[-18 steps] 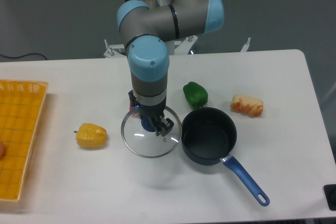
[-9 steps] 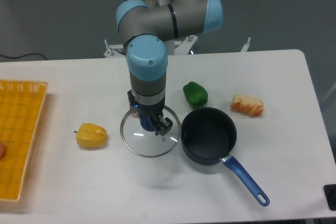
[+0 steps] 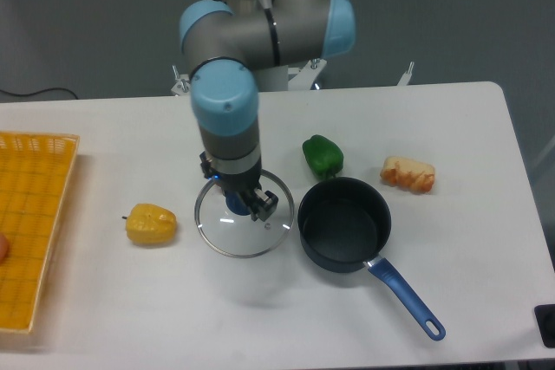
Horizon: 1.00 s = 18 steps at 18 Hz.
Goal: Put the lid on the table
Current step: 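Carry the held glass lid away from the saucepan toward the yellow pepper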
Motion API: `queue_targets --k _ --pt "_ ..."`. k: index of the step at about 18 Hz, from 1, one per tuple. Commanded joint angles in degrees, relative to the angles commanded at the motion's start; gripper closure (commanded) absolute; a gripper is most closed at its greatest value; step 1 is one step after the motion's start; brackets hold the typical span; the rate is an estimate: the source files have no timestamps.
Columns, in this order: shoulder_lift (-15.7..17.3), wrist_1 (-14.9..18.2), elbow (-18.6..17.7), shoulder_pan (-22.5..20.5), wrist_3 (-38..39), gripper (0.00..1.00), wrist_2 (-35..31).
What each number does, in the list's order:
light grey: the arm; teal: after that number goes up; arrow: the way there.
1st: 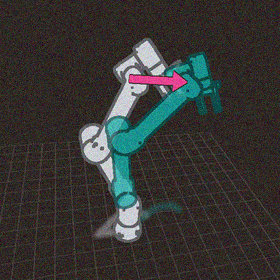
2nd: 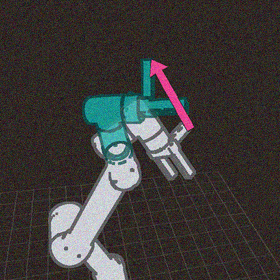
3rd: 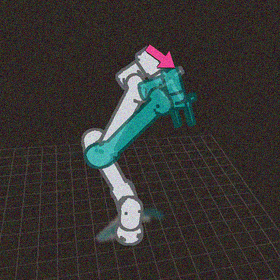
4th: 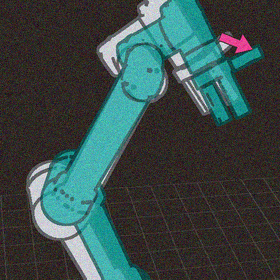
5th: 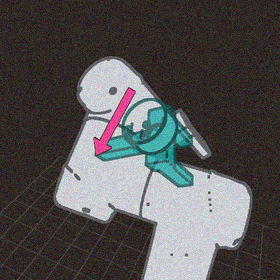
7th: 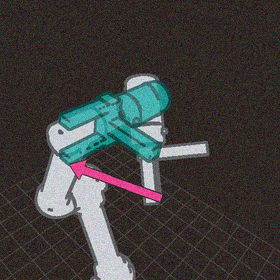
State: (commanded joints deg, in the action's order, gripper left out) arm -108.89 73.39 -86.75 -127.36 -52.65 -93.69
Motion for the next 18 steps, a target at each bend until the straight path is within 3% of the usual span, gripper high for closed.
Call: queue_targets --k 2,9,18 --pt "-0.8 -0.3 0.2 0.1 0.7 0.54 0.1" --pt "-4.6 -6.2 0.1 1.3 4.6 0.54 0.5" --pt "-6.5 -6.7 0.1 1.1 4.2 0.54 0.5"
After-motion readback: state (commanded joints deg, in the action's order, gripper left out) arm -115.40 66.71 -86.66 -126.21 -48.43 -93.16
